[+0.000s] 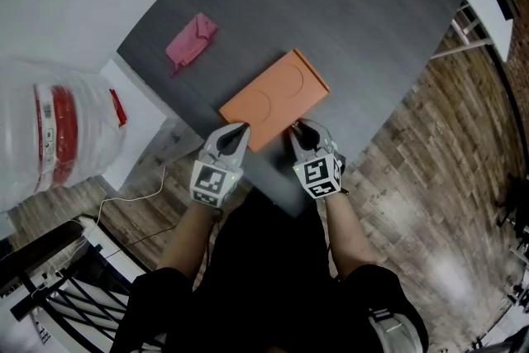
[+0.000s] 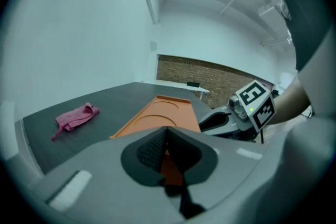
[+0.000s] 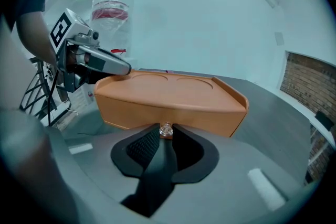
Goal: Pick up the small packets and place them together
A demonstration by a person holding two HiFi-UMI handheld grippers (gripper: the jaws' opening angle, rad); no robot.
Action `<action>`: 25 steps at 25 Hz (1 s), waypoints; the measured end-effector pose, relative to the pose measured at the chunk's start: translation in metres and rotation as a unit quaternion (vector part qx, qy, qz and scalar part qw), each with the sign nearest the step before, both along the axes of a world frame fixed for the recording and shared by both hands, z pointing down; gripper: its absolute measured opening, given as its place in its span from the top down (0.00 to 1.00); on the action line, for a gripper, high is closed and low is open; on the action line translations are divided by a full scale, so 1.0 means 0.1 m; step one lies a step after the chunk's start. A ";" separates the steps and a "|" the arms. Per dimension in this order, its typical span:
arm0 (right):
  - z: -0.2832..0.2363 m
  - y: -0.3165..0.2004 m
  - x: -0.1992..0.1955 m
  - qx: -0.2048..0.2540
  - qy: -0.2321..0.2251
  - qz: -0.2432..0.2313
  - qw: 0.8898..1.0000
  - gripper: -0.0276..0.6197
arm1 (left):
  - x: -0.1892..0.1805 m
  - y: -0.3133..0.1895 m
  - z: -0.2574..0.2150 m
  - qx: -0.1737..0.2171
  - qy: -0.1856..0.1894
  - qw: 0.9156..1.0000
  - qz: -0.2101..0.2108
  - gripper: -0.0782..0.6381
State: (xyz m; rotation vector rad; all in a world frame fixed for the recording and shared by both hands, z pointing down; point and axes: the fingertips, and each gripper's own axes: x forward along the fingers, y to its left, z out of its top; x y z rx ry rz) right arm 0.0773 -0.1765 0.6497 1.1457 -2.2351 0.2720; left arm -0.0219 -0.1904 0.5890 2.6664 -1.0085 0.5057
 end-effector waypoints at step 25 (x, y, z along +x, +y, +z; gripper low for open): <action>0.08 0.34 0.22 -0.009 0.000 0.045 0.999 0.84 | 0.06 -0.01 0.12 0.024 -0.061 0.997 0.051 0.89</action>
